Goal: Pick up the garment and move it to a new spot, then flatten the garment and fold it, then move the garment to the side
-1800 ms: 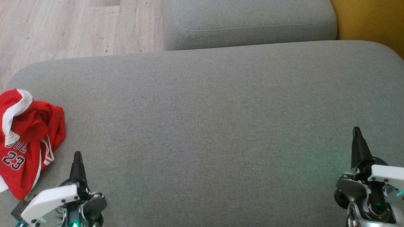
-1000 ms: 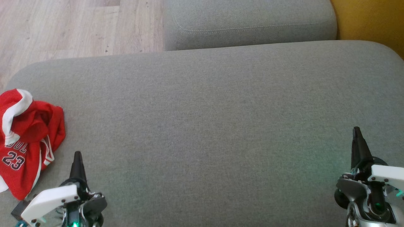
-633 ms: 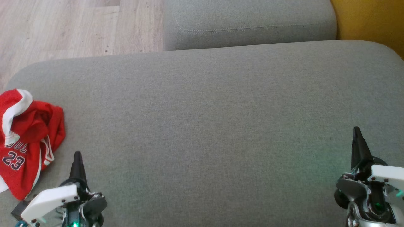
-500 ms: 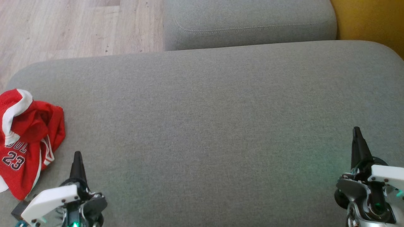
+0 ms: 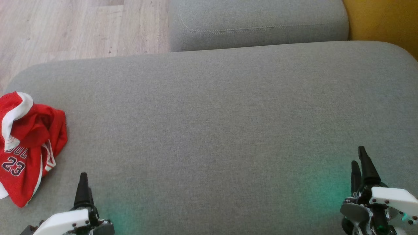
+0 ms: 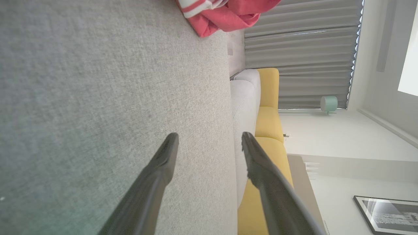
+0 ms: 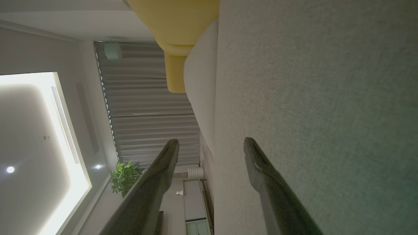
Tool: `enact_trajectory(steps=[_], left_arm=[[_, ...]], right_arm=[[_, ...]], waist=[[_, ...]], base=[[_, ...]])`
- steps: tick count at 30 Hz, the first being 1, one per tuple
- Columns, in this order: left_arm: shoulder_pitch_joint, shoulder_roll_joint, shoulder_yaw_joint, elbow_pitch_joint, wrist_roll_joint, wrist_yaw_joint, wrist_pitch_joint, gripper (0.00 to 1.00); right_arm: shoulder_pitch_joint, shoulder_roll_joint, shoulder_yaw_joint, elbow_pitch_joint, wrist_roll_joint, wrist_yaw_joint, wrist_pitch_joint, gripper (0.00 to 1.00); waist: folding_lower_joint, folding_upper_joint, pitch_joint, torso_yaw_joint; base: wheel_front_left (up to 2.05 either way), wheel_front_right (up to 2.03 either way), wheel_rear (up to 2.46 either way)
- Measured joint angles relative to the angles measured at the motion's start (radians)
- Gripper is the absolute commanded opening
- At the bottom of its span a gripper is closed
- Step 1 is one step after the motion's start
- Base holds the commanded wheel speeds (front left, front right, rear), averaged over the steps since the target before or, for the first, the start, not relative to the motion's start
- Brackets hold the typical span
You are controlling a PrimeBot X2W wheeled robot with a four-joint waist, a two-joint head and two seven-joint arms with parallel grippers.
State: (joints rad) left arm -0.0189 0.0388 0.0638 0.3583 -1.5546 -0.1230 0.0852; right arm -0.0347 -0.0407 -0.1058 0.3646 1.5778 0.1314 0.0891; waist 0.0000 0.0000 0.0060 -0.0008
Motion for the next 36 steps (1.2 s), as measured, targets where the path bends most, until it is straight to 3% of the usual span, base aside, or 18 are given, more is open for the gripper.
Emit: enact_trajectory(steps=[36], left_arm=[[-0.079, 0.02, -0.058, 0.045, 0.518, 0.0, -0.105, 1.0]], right_arm=[[-0.114, -0.016, 0.106, 0.08, -0.424, 0.0, -0.106, 1.0]], waist=[[0.0, 0.0, 0.008, -0.002]], base=[[0.0, 0.0, 0.0]])
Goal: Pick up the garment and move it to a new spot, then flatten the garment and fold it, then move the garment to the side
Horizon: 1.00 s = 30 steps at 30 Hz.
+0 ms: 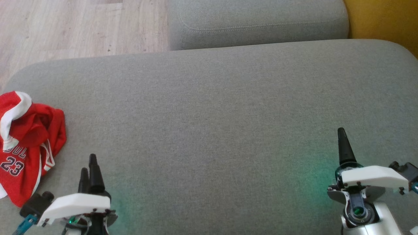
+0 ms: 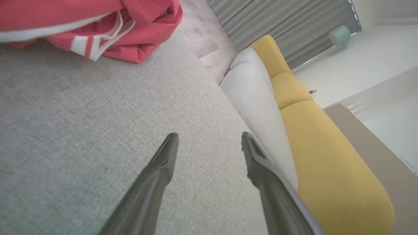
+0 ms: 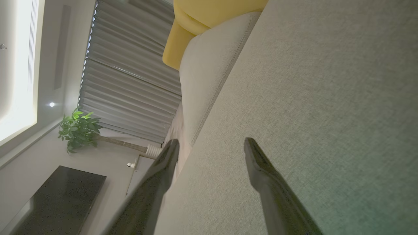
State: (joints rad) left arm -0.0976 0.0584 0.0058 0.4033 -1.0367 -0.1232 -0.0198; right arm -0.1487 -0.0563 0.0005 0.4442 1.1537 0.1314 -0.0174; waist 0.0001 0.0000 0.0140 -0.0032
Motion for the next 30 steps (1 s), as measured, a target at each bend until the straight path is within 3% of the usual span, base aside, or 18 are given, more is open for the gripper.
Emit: enact_trajectory(steps=[30], left_arm=[[0.0, 0.001, -0.018, 0.002, 0.37, 0.028, -0.087, 1.0]], right_arm=[[-0.031, -0.005, 0.065, 0.035, -0.332, 0.0, -0.089, 1.0]], waist=[[0.0, 0.0, 0.006, -0.004]], base=[[0.0, 0.0, 0.0]])
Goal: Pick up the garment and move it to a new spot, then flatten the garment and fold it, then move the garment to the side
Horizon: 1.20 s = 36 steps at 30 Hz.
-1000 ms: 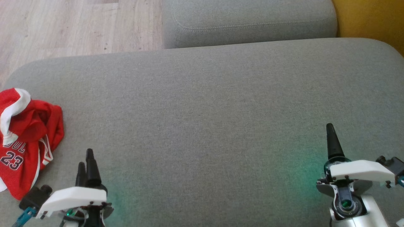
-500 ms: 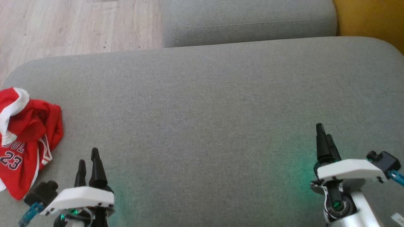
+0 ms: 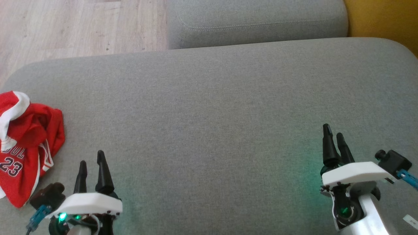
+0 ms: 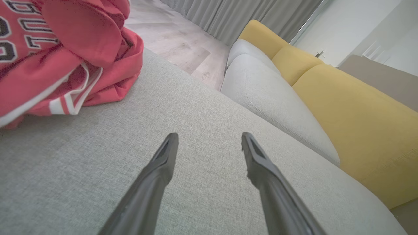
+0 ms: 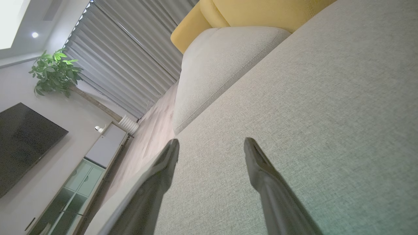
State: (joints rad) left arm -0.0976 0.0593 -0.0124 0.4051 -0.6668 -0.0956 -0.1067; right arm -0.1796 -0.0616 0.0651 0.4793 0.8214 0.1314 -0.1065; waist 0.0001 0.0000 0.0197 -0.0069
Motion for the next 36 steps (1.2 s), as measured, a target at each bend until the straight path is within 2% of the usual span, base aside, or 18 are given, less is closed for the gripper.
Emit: enact_trajectory(steps=[30, 36], left_arm=[[-0.033, 0.005, -0.017, 0.003, 0.372, 0.009, -0.083, 1.0], [-0.04, 0.002, -0.012, 0.05, 0.442, 0.035, -0.104, 1.0]], right_arm=[[-0.067, -0.001, 0.045, 0.047, -0.351, 0.0, -0.083, 1.0], [-0.078, 0.0, 0.024, 0.099, -0.47, 0.0, -0.104, 1.0]], waist=[[0.0, 0.0, -0.015, -0.009], [0.0, 0.0, -0.008, -0.008]], base=[[0.0, 0.0, 0.0], [0.0, 0.0, 0.0]])
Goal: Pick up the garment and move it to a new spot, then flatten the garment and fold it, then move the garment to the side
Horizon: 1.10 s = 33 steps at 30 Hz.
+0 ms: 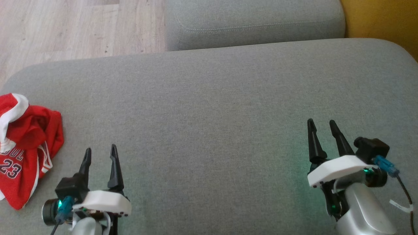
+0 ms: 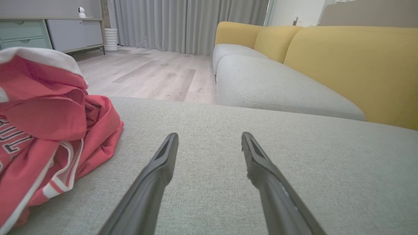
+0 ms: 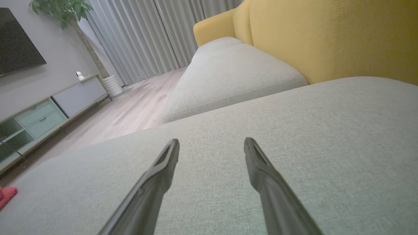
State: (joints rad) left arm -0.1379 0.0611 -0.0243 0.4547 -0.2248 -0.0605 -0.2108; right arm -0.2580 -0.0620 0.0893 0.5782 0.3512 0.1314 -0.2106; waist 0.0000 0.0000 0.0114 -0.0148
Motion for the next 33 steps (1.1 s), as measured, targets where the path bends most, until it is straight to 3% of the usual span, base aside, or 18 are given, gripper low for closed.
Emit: enact_trajectory(steps=[12, 18, 24, 33], left_arm=[[0.003, -0.01, 0.03, 0.03, 0.129, 0.031, -0.031, 1.0], [0.003, -0.013, 0.03, 0.025, 0.155, 0.026, -0.039, 1.0], [0.003, -0.015, 0.03, 0.024, 0.155, 0.016, -0.039, 1.0], [0.003, -0.015, 0.031, 0.007, 0.164, -0.002, -0.039, 1.0]], right_arm=[[0.0, 0.007, -0.05, 0.07, -0.191, 0.0, -0.031, 1.0], [0.0, 0.008, -0.03, 0.072, -0.205, 0.0, -0.037, 1.0], [0.001, 0.008, 0.007, 0.072, -0.175, 0.0, -0.037, 1.0], [0.002, 0.01, 0.051, 0.075, -0.124, 0.0, -0.037, 1.0]], waist=[[-0.0001, 0.0, 0.002, 0.013], [-0.0001, 0.0, 0.006, 0.052], [-0.0001, 0.0, 0.005, 0.143], [-0.0001, 0.0, 0.003, 0.339]], base=[[0.0, 0.0, 0.0], [0.0, 0.0, 0.0], [0.0, 0.0, 0.0], [0.0, 0.0, 0.0]])
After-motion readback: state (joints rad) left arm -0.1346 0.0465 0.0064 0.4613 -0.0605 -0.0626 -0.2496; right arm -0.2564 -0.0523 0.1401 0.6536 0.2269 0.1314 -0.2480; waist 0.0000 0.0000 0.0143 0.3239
